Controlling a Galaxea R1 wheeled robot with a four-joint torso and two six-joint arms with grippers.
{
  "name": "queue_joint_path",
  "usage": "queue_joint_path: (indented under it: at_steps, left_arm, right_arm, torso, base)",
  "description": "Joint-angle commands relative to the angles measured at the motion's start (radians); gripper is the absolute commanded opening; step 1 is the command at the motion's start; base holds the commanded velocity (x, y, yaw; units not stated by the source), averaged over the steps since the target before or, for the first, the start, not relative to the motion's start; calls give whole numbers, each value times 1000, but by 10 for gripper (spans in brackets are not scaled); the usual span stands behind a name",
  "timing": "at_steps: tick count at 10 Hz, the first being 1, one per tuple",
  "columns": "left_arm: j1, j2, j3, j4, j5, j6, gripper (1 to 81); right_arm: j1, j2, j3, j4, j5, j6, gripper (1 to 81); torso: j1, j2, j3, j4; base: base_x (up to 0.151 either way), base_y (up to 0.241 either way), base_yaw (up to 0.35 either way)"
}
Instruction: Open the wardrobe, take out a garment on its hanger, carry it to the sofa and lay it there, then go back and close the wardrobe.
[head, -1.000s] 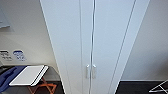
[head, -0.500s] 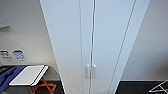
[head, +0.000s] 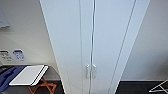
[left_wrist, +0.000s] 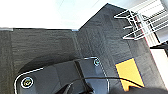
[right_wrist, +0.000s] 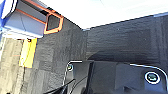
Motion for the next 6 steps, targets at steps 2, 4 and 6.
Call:
queue_joint_path:
  at_steps: [2,4,6]
  left_arm:
    - [-135,-86,104,-7,69,-7,811]
    - [-181,-104,146,-4,103,-8,811]
    - [-236,-136,190,-4,105,-8,811]
  right_arm:
    - [145,-79,118,16,-61,-1,811]
    - [199,-119,202,20,-98,-1,811]
    - [245,-147,260,19,-95,-1,811]
  torso:
    - [0,0,0,0]
    - [0,0,0,0]
    - [0,0,-1,0]
  base:
    - [0,0,0]
    - [0,0,0]
    - [0,0,0]
